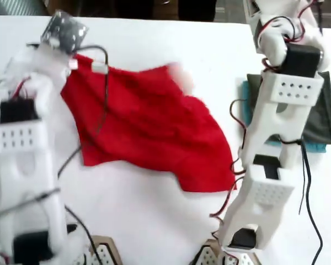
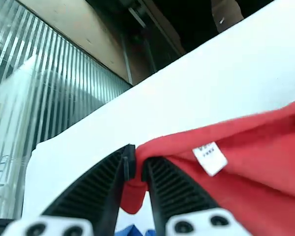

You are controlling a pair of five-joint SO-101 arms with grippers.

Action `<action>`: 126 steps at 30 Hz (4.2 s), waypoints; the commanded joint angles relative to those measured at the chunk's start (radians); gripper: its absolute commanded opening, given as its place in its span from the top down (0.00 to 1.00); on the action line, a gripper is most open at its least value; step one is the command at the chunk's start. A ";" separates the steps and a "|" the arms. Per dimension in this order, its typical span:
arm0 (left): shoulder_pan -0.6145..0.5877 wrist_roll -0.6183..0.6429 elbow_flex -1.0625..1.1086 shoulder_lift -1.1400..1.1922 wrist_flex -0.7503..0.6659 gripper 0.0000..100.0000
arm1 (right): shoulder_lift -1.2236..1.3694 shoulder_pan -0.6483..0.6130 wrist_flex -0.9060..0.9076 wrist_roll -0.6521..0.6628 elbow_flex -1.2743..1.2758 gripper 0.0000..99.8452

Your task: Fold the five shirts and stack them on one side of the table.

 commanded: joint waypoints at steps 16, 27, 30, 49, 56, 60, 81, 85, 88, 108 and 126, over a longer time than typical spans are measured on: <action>-0.023 0.005 -0.466 0.450 0.387 0.97 | 0.335 -0.321 0.280 -0.531 0.117 0.83; -0.077 0.005 -0.196 0.488 0.227 0.97 | 0.527 -0.452 0.130 -0.867 -0.029 0.89; -0.077 0.005 -0.171 0.488 0.216 0.97 | 0.561 -0.472 0.114 -0.971 -0.037 0.89; -0.077 0.005 -0.180 0.486 0.218 0.97 | 0.680 -0.526 0.001 -1.046 -0.038 0.85; -0.077 0.005 -0.180 0.486 0.218 0.97 | 0.702 -0.538 -0.044 -1.046 -0.038 0.85; -0.077 0.003 -0.180 0.486 0.216 0.97 | 0.700 -0.556 -0.067 -1.043 -0.038 0.85; -0.074 0.003 -0.182 0.485 0.216 0.97 | 0.676 -0.441 0.012 -0.939 -0.074 0.98; -0.057 0.005 -0.180 0.453 0.219 0.97 | 0.621 -0.403 0.114 -0.796 -0.193 0.98; -0.023 0.043 -0.176 0.362 0.239 0.97 | 0.572 -0.384 0.208 -0.718 -0.348 0.98; -0.028 0.043 -0.002 0.069 0.276 0.97 | 0.668 -0.456 0.070 -0.893 -0.170 0.82; -0.023 -0.005 0.071 0.063 0.203 0.97 | 0.839 -0.526 -0.025 -0.890 -0.170 0.82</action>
